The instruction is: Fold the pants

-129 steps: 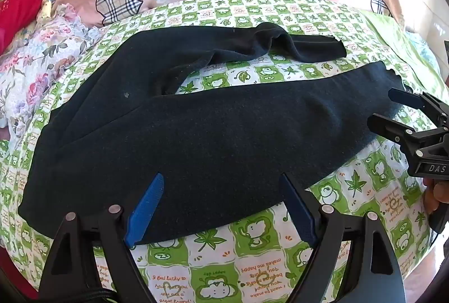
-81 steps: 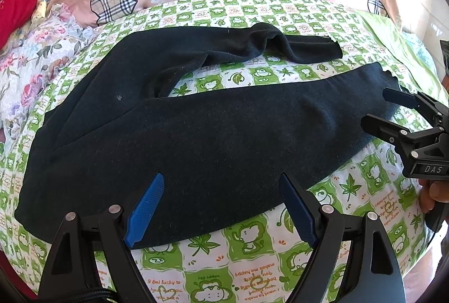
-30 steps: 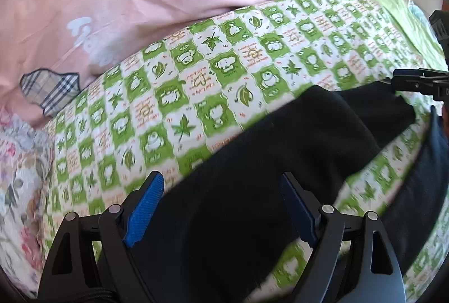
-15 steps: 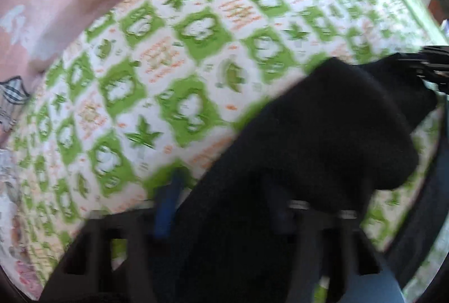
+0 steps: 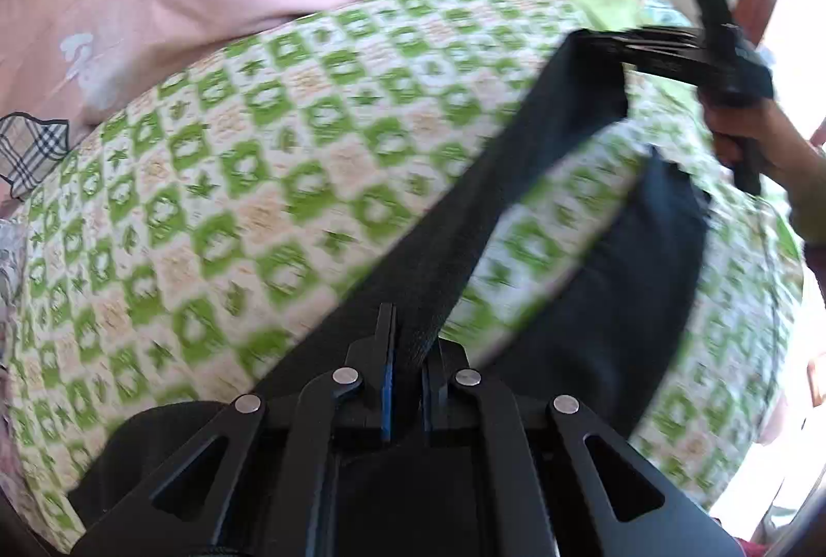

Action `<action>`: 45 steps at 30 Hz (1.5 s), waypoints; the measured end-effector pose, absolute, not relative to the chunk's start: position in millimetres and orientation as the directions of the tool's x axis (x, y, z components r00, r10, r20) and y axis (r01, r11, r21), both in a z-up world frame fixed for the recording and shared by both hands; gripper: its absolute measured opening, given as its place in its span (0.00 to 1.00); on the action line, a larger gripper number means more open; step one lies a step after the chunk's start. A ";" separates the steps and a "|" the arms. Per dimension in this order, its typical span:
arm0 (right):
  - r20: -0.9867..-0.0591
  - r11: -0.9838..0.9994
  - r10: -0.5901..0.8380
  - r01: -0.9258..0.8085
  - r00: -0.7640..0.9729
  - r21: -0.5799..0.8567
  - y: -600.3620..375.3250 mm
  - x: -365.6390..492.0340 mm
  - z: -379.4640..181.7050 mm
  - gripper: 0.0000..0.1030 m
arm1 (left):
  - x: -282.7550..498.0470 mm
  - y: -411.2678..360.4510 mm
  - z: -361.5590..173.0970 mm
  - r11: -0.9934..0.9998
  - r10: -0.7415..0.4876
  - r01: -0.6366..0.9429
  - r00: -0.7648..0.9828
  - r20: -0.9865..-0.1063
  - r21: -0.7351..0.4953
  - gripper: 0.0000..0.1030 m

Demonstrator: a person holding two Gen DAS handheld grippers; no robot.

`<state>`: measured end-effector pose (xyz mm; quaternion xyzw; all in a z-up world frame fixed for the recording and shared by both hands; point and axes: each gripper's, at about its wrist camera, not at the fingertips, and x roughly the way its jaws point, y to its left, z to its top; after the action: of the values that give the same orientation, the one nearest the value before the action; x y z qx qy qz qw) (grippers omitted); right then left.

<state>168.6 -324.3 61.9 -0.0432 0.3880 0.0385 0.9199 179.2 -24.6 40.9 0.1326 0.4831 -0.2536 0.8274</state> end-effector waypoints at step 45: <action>-0.677 0.989 0.052 -0.133 0.734 -0.069 -294.1 -61.4 31.4 0.50 | 22.7 -5.9 18.6 0.901 -0.333 0.407 0.427 -0.841 -0.150 0.62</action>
<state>-61.4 -294.1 31.4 -0.0563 0.3609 0.0497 0.9296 22.7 -5.9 18.6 0.0382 0.4884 -0.2194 0.8437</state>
